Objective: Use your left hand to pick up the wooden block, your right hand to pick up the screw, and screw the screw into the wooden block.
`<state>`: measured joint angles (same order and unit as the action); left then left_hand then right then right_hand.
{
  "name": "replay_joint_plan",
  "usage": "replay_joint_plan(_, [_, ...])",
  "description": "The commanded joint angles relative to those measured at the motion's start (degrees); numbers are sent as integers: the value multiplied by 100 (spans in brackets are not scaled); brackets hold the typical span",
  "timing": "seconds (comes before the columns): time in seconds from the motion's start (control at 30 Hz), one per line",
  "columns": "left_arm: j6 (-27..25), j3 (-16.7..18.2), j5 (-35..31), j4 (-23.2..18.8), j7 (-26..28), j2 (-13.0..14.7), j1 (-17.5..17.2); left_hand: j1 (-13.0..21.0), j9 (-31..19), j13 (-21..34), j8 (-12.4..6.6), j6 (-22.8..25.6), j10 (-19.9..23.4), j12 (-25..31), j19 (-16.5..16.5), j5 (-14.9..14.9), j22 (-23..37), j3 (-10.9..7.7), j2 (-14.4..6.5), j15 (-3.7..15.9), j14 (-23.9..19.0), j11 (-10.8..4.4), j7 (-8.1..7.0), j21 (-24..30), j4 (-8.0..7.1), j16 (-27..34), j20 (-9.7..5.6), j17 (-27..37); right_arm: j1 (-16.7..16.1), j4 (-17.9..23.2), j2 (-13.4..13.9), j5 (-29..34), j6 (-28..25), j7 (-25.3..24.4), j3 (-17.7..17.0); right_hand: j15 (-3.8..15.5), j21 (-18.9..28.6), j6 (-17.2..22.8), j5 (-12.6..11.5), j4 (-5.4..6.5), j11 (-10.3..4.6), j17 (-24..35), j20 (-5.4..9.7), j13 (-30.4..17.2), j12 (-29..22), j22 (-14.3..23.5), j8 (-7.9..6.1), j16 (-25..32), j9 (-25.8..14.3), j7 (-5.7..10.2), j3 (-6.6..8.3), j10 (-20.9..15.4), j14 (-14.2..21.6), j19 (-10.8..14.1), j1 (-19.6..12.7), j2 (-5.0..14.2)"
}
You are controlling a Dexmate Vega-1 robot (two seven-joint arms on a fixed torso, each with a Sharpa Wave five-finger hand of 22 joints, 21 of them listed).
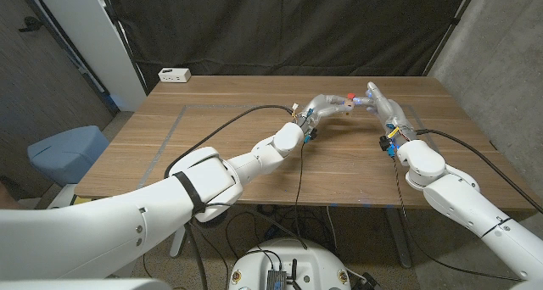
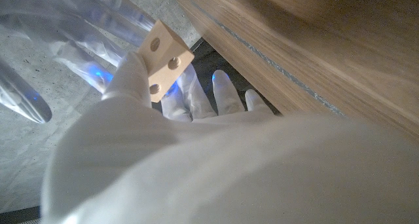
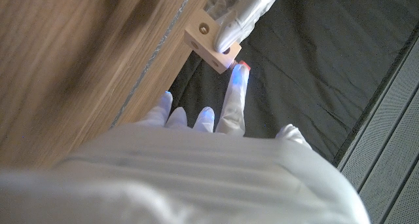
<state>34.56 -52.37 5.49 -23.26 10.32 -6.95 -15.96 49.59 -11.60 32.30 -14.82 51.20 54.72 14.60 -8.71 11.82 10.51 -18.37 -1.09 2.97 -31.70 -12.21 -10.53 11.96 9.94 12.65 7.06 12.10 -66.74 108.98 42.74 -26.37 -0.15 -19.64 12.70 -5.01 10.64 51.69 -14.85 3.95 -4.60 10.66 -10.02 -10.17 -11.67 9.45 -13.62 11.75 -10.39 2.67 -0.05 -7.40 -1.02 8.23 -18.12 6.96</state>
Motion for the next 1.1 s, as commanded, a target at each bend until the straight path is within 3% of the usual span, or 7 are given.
replay_joint_plan(0.03, [69, 1, -9, -13, 24, 15, -2, 259, -32, 88, -32, 507, 81, 33, -30, 32, 20, -166, -341, 524, -70, -23, 107, 18, -120, -5, 12, 20, -59, 72, -8, 23, -112, -162, -75, -16, 48, -43, -37, -13, 67, 15, -21, 1, 16, 25, 74, 33, -8, 4, 2, -52, 38, 49, -23, 36])
replay_joint_plan(0.7, [120, -5, -90, -108, 89, 51, -53, 265, -32, 89, -30, 510, 87, 35, -33, 33, 20, -165, -339, 529, -68, -24, 95, 18, -115, -5, 10, 20, -29, 4, -10, -32, -107, -77, -114, -95, 8, -793, -38, -32, 237, 23, -35, -8, 138, 25, 368, -18, -23, 4, -11, 219, 2, 7, -17, -8])
replay_joint_plan(1.1, [103, 2, -132, -162, 123, 66, -82, 265, -33, 88, -29, 508, 86, 33, -33, 32, 20, -162, -338, 531, -76, -23, 103, 17, -115, 0, 14, 22, 122, -168, 0, -130, -34, 174, -33, -185, -13, -1187, -32, -17, 289, 33, -70, -10, 169, 26, 393, -62, -28, 63, -49, 456, -131, -73, 37, -49])
